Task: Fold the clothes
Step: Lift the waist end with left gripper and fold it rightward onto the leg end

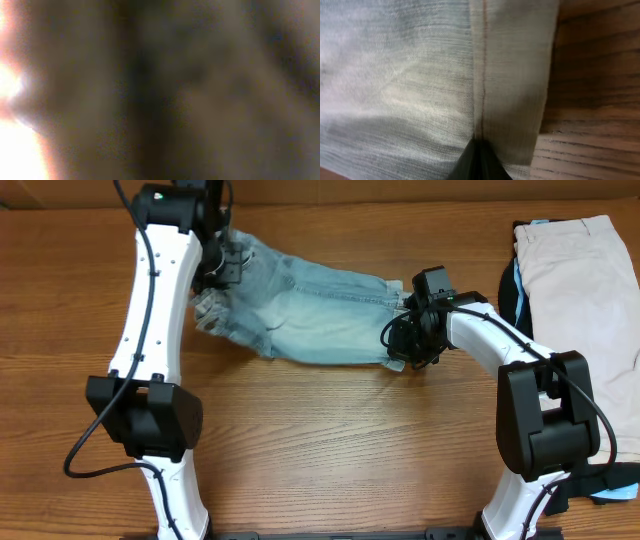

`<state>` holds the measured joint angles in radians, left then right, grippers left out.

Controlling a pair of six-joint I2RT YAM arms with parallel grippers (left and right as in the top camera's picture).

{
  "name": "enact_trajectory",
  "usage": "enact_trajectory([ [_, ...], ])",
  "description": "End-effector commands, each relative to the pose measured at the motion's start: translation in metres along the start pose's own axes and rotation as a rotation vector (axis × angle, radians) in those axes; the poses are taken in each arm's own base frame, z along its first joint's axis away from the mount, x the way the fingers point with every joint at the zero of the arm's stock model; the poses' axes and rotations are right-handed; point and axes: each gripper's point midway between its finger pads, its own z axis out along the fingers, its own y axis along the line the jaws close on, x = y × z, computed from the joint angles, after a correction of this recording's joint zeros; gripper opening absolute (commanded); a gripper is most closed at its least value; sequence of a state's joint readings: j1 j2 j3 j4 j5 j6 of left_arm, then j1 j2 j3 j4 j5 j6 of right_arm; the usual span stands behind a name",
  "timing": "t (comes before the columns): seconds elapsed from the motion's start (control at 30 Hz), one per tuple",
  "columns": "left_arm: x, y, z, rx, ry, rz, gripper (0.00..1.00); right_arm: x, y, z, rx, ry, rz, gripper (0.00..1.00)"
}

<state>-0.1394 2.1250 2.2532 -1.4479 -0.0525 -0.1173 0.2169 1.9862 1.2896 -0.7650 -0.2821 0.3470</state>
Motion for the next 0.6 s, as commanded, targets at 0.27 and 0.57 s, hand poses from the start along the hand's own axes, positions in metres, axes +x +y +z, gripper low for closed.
enact_trajectory([
  [0.27,-0.016,-0.080,0.011,0.141,-0.092,-0.031,0.04,0.027,-0.005,0.026,0.058,0.094,0.002,0.04],
  [0.57,-0.020,-0.162,-0.002,0.347,-0.157,0.070,0.04,0.026,-0.001,0.027,0.054,0.089,0.000,0.04],
])
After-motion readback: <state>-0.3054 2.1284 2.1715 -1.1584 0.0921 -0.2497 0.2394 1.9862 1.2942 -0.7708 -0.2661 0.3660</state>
